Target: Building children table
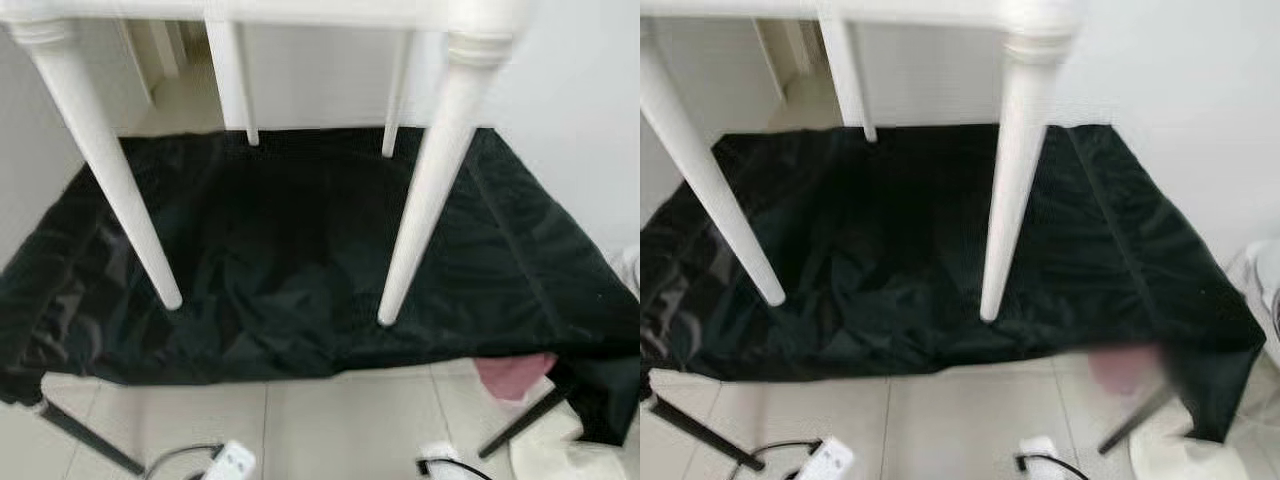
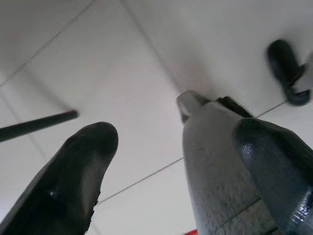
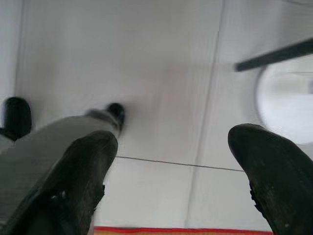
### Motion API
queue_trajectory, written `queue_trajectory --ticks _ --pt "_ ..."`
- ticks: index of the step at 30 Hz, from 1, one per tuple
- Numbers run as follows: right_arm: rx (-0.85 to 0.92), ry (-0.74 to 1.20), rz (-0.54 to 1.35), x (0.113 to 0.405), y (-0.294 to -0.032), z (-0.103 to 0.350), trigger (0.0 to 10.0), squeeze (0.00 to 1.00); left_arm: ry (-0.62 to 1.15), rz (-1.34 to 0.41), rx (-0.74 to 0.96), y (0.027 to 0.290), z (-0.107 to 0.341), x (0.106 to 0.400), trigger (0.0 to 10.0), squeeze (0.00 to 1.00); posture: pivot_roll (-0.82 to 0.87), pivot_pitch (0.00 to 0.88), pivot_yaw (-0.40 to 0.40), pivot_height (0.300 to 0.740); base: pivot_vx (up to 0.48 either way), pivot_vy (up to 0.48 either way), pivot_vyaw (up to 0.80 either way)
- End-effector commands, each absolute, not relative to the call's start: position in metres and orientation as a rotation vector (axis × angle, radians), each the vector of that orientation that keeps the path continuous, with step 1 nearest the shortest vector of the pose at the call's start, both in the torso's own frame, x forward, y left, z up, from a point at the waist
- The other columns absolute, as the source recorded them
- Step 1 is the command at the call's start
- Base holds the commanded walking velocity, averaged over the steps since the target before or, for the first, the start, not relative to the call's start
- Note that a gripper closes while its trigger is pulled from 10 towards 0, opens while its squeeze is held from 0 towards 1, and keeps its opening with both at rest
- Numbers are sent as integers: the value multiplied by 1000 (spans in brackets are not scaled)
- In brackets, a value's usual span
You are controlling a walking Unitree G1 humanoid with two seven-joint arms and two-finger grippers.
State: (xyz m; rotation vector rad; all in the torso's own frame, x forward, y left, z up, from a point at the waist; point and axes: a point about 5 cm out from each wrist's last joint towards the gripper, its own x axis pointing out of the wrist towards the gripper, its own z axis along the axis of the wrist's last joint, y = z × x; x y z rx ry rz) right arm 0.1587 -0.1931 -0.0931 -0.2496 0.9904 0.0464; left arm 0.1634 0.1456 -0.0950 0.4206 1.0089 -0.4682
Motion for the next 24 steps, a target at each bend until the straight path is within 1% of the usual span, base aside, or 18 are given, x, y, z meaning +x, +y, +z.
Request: queue_trajectory --ticks 1,13,24 --pt "-231 1011 63 154 -185 -96 10000 0 1076 -468 427 154 -101 149 10000 0 -35 0 24 740 0 -307 0" --pt "-226 1013 61 154 -185 -96 10000 0 1082 -468 431 155 -102 146 10000 0 -36 0 25 740 0 -301 0" --pt "-222 1014 59 154 -186 -96 10000 0 1081 -454 407 155 -102 146 10000 0 -34 0 25 740 0 0 0"
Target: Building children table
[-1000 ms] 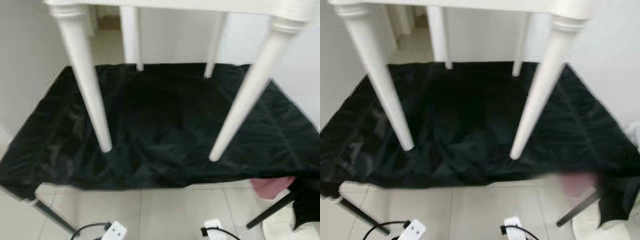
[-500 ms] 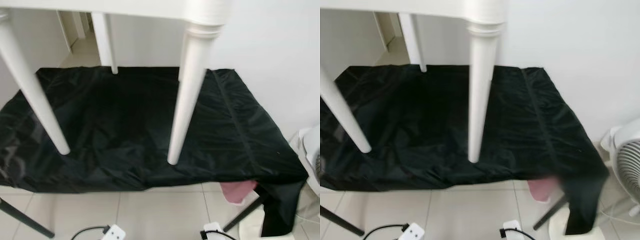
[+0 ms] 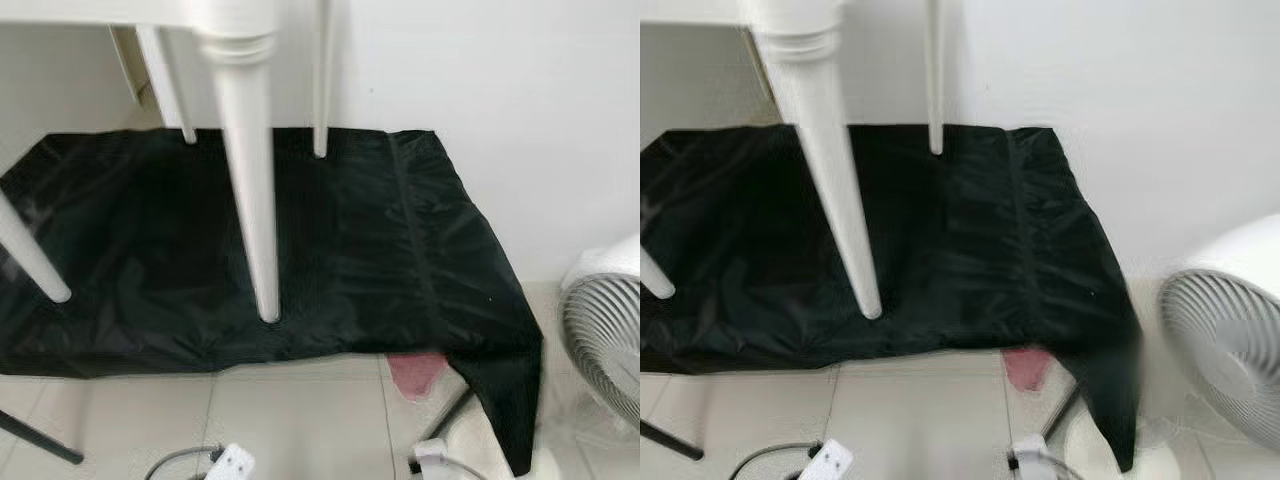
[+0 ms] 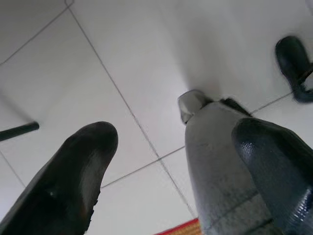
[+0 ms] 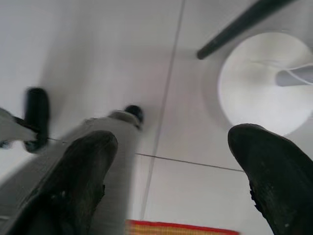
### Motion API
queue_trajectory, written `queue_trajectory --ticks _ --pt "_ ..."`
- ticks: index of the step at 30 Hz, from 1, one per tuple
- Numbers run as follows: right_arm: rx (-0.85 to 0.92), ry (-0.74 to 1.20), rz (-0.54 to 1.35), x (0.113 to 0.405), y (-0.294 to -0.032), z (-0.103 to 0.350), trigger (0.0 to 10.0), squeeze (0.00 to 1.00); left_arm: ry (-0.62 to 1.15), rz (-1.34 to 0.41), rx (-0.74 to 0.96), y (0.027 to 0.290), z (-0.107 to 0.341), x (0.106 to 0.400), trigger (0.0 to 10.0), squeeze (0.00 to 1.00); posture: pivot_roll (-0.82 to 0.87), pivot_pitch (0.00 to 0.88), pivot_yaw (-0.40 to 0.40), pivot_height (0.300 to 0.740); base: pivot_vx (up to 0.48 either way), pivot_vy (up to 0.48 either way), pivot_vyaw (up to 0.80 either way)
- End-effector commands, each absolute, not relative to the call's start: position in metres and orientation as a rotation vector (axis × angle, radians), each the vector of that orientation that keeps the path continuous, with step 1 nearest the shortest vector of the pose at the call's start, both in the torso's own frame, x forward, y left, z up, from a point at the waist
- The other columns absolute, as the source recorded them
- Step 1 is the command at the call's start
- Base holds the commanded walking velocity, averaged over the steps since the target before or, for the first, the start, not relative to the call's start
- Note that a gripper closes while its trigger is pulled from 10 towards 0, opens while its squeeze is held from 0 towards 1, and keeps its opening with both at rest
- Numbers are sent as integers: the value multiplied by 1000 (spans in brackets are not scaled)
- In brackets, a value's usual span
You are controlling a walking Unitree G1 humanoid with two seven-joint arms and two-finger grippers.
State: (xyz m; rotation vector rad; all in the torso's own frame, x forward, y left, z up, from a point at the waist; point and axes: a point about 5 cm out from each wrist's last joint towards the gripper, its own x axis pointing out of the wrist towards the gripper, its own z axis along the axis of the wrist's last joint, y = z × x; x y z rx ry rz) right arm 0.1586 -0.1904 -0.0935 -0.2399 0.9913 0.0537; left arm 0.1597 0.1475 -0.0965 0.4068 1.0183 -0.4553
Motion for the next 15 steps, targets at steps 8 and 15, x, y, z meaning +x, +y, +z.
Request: queue_trajectory --ticks 8,15 --pt "-216 1011 55 155 -186 -96 10000 0 1077 -449 389 154 -102 147 10000 0 -35 0 26 740 0 0 0" --pt "-219 1014 60 154 -186 -96 10000 0 1076 -459 394 155 -101 147 10000 0 -39 0 27 740 0 0 0"
